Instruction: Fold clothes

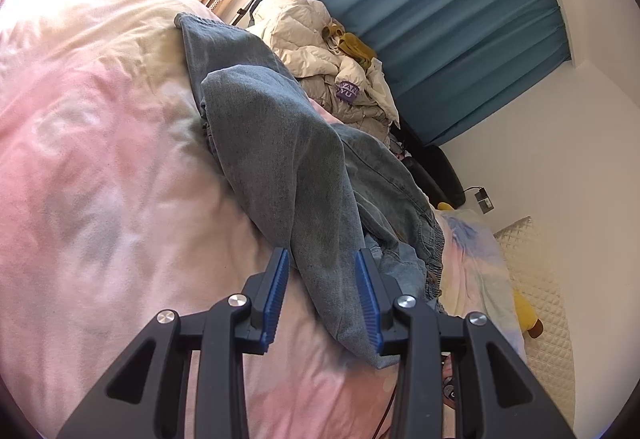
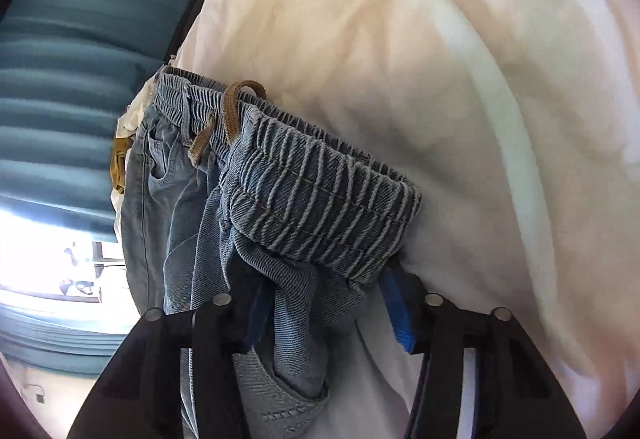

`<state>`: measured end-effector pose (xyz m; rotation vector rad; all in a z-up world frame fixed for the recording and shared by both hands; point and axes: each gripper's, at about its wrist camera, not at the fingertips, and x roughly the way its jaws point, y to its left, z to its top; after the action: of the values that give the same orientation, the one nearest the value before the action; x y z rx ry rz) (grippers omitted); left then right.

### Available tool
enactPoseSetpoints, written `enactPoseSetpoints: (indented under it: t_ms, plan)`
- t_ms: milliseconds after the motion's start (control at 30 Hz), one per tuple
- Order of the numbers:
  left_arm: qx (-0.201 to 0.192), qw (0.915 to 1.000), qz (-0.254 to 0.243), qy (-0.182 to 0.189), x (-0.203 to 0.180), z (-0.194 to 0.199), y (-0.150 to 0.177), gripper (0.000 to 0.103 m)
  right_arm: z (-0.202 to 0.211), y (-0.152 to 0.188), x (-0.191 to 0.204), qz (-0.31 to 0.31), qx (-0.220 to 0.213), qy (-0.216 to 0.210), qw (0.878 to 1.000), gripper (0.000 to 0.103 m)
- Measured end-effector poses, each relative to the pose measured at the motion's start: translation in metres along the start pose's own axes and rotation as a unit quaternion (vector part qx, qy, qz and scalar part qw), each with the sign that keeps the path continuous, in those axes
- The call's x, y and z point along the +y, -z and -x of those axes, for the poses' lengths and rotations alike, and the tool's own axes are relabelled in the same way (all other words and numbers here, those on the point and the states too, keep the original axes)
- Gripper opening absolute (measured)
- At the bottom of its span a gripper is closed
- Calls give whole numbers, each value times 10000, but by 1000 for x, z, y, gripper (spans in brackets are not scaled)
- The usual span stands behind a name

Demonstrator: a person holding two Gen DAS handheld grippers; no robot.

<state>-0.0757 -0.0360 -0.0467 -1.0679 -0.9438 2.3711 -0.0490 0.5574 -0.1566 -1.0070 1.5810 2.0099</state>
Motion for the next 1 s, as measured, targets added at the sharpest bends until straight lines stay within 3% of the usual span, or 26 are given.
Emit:
enactPoseSetpoints:
  t_ms: [133,267,367,467,633,767,833,1000]
  plan:
    - [57,10000,-5,-72,1,-5,2,35,21,-1,25,716,-559,199,9957,26]
    - [23,9999,-111,-111,-1,-3,5,35,61,0,48,1276,-1416,168,9815,22]
    - [10,9997,-152,-171,-2,-3,6,35,77,-5,45,1314,-1834,290,9738,21]
    - [39,9997,-163,-199,-2,-6,7,35,68,-18,27,1072,-1778,615,9763,21]
    - [77,9992,-316,-226,-7,-10,9,35,24,-30,-20,340,-720,942,9924,24]
    - [79,9987,-425,-252,-12,-9,12,35,35,-28,-18,264,-781,837,9931,34]
    - [60,9985,-468,-263,-13,-7,12,35,43,-24,-18,194,-842,912,9921,49]
    - [4,9973,-636,-366,-19,-4,14,35,61,-14,-29,-124,-865,877,9923,52]
